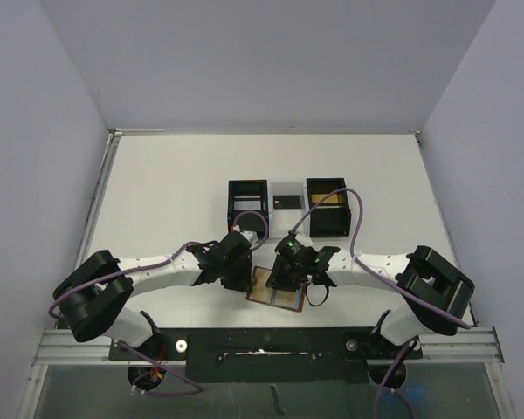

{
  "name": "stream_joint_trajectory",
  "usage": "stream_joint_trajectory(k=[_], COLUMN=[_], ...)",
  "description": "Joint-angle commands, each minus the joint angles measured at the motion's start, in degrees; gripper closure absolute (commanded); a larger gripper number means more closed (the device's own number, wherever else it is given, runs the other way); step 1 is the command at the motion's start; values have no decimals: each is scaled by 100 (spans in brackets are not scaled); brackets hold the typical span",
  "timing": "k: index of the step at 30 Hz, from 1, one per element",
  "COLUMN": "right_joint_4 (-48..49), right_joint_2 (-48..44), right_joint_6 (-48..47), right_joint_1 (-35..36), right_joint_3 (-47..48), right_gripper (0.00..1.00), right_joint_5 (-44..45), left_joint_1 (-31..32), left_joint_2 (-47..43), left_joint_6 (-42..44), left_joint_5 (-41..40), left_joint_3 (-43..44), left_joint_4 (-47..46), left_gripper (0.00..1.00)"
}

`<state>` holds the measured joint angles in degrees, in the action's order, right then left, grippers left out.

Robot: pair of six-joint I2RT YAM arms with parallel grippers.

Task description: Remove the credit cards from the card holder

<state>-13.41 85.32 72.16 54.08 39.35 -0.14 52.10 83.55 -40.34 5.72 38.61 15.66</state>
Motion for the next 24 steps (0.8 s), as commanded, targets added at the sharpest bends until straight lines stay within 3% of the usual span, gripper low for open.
stream_joint_trajectory(k=[1,4,14,18,24], right_joint_4=[-76,100,2210,3103,2994], right_joint_2=[-48,-108,-109,-125,-189], right_joint_6=[144,116,-127,-53,-448], right_joint_1=[45,-51,-337,-445,-482], right_joint_3=[2,-124,-794,-1083,-907], right_gripper=[74,73,75,85,100], right_joint_5=[190,117,-744,-1097,-1234], left_joint_1=[74,73,95,99,99], left_joint_2=[20,-56,-136,-80,-66], left_joint_6=[-137,-201,-199,-177,-195], left_joint_5=[-148,-187,207,437,183], left_joint_3=[-73,-193,-214,-173,-117], left_joint_4=[39,4,-331,-526,-331], left_gripper=[91,93,95,97,99])
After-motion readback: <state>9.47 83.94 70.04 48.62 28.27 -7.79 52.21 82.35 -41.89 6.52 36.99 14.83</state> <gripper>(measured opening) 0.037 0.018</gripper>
